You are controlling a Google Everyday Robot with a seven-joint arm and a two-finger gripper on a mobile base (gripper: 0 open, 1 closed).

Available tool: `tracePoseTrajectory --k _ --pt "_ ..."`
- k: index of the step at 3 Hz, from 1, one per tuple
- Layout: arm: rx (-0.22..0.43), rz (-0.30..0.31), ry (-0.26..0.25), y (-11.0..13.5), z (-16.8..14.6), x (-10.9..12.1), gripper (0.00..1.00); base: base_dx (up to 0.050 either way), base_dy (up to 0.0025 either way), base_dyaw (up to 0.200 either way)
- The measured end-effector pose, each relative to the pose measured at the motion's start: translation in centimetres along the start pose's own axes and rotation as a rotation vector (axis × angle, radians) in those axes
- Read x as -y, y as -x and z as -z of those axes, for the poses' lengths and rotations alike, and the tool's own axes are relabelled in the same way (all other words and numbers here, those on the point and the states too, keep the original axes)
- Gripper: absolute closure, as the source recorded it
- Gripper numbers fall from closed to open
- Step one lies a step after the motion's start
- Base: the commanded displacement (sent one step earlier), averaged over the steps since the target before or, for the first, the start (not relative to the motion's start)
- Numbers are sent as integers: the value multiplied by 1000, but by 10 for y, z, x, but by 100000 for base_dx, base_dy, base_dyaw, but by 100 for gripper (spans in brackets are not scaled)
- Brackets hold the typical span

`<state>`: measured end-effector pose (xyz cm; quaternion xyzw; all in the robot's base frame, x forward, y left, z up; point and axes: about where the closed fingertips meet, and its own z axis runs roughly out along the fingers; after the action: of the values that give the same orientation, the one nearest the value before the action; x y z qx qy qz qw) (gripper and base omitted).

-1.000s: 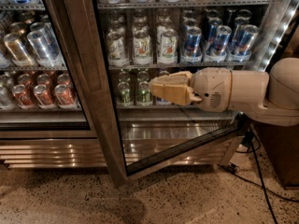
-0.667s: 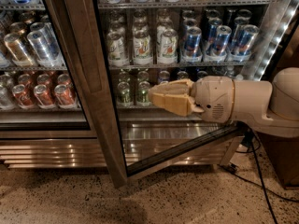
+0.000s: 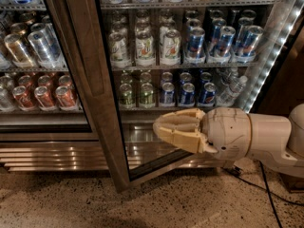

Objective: Open right fridge door

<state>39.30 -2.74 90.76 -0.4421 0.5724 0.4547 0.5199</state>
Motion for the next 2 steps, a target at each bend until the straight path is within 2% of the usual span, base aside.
tracePoseTrajectory --k 1,2 --pt "35 19 24 -14 11 -28 100 0 0 0" --pt "35 19 24 -14 11 -28 100 -4949 -2 10"
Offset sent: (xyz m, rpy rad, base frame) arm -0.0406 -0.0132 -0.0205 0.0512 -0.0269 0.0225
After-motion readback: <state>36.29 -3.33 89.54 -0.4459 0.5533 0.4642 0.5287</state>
